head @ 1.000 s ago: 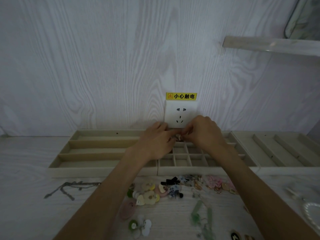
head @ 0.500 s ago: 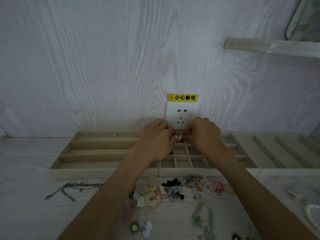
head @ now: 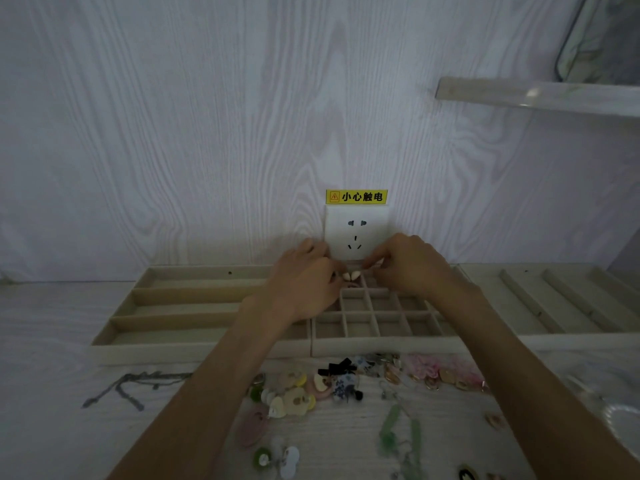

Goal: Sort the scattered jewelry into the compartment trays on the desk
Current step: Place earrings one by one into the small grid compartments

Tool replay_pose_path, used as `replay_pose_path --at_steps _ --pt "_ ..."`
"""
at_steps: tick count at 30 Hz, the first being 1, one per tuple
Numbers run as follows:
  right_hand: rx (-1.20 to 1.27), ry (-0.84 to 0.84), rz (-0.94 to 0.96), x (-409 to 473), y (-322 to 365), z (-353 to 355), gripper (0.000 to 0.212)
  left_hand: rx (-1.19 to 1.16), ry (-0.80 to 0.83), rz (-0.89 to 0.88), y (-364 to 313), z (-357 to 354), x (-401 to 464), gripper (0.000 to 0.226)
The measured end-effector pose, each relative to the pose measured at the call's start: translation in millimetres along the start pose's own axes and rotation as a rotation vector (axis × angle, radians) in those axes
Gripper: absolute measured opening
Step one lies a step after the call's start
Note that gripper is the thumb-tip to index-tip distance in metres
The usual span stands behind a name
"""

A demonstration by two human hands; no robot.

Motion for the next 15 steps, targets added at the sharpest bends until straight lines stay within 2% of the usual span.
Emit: replay_pose_path --at_steps 3,6,15 --pt "-0.112 0.115 0.024 -1 3 4 0.038 0.019 0.015 -0.008 -2 -4 -1 0.041" --pt "-0.201 0.139 0.044 -4 8 2 0.045 0.002 0.013 0.002 -1 -5 -1 0.042" --pt "-0.262 0.143 0.059 -8 13 2 0.045 0.022 0.048 0.012 -2 -2 -2 0.041"
Point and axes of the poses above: each hand's wrist, its own x-axis towards the middle knuckle, its own z-axis out of the back of the hand, y = z × x, the point moved 2 cm from there along x, towards the middle knuckle, and after that the axes turned 1 degree about -z, right-handed, at the moved point
